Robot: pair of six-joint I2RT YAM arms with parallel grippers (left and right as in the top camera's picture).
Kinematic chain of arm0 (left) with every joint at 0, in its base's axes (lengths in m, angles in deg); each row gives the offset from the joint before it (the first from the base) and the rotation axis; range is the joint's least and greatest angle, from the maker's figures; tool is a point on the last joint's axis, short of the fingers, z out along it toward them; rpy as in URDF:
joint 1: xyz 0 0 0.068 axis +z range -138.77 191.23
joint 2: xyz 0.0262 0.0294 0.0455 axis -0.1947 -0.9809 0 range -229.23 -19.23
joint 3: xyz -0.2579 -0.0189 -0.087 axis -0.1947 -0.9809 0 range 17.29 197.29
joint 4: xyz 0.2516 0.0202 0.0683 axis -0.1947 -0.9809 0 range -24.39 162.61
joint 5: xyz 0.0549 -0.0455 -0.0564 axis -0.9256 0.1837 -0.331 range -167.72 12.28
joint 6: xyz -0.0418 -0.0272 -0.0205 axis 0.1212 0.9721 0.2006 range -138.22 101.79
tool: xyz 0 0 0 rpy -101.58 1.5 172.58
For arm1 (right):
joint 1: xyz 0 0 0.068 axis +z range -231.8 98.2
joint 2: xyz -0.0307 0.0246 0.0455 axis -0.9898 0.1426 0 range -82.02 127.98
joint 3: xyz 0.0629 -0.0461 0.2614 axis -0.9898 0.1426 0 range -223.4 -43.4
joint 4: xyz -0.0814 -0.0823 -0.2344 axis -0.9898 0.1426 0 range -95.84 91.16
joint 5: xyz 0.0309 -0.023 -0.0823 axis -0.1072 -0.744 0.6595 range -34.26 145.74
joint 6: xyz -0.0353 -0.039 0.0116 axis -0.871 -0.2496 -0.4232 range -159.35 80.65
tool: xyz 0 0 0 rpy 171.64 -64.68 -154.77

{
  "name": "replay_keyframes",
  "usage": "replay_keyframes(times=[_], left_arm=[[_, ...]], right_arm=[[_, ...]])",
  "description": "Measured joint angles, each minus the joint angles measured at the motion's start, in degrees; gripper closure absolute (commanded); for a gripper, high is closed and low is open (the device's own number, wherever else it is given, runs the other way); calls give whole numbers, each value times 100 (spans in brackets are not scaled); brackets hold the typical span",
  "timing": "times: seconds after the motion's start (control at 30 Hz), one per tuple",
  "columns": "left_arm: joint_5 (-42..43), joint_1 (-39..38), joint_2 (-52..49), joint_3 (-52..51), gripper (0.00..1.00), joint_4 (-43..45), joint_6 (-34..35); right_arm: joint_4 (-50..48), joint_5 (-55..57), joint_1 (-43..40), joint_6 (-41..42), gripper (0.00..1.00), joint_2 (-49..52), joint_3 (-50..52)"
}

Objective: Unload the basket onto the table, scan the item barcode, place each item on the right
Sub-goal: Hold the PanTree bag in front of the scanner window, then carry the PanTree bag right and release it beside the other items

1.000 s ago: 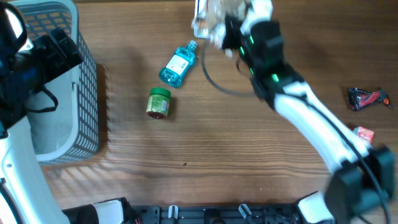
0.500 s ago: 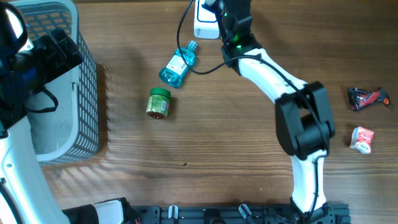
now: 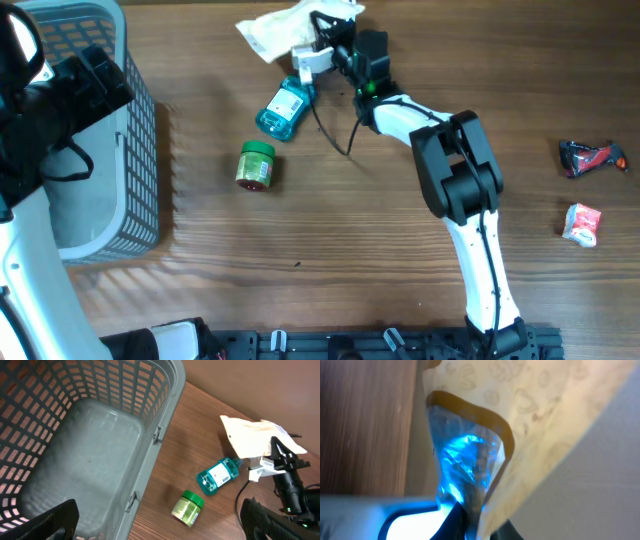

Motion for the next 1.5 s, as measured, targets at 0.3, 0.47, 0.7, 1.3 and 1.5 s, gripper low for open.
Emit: replay_keyframes(times=[0.3, 0.47, 0.7, 1.3, 1.5], left_arm=[[0, 0, 0, 0, 0, 0, 0], [0, 0, 0, 0, 0, 0, 0], [0, 0, 0, 0, 0, 0, 0], [0, 0, 0, 0, 0, 0, 0], [0, 0, 0, 0, 0, 0, 0]], right_arm=[[-44, -514, -50, 201, 95, 48, -573], [-321, -544, 44, 2302, 95, 50, -605], [15, -586, 22, 3882, 95, 50, -675], [-328, -931, -4, 1196, 95, 774, -715], [-638, -776, -20, 1462, 95, 789, -715]])
